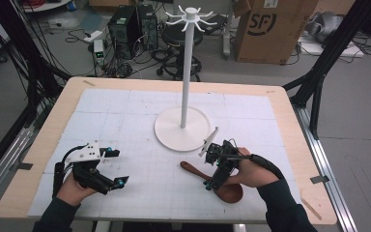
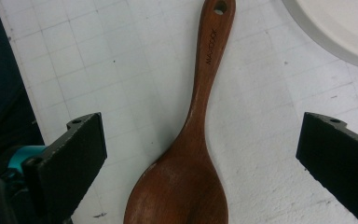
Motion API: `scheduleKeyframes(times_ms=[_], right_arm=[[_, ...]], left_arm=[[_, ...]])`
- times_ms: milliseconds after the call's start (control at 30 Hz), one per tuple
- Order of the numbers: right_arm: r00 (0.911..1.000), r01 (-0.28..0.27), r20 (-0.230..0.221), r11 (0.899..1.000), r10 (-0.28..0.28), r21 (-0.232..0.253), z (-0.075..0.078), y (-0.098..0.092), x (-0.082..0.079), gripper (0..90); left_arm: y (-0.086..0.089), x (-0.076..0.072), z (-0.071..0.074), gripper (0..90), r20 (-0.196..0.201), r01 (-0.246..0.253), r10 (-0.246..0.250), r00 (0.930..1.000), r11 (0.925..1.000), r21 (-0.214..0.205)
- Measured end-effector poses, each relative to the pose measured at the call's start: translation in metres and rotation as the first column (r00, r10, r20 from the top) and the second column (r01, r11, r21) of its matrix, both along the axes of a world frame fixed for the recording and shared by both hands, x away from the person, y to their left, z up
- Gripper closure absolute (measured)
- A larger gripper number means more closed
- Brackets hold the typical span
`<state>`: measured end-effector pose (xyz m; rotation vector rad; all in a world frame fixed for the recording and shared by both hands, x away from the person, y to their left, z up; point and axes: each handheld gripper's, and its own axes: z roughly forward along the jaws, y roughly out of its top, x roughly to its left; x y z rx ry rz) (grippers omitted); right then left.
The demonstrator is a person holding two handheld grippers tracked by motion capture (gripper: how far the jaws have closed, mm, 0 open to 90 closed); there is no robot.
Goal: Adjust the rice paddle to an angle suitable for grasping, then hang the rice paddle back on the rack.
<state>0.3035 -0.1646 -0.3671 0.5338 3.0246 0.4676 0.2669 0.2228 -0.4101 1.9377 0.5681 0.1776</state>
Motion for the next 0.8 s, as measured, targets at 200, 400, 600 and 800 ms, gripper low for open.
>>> scheduleKeyframes(times_ms=[200,400,600,800], right_arm=[[0.9998,0.019,0.007,1.0,-0.019,0.0,0.003,0.0,0.001,0.5],[0.9997,0.019,0.016,1.0,-0.019,-0.012,0.007,0.006,-0.002,0.5],[0.9997,0.021,0.016,0.999,-0.021,-0.037,0.004,0.012,-0.005,0.8],[0.9999,0.011,0.003,0.998,-0.011,-0.061,-0.002,0.021,-0.005,3.4]], left_arm=[[0.0,-0.001,0.003,1.7,0.018,0.001,-0.001,0.9998,1.0,-0.009],[0.0,-0.004,0.009,1.7,0.037,-0.002,0.003,0.9993,0.9999,-0.013],[0.002,-0.006,0.012,1.7,0.042,-0.012,0.013,0.999,0.9998,-0.015],[0.003,-0.006,0.014,1.7,0.053,-0.016,0.017,0.9985,0.9998,-0.014]])
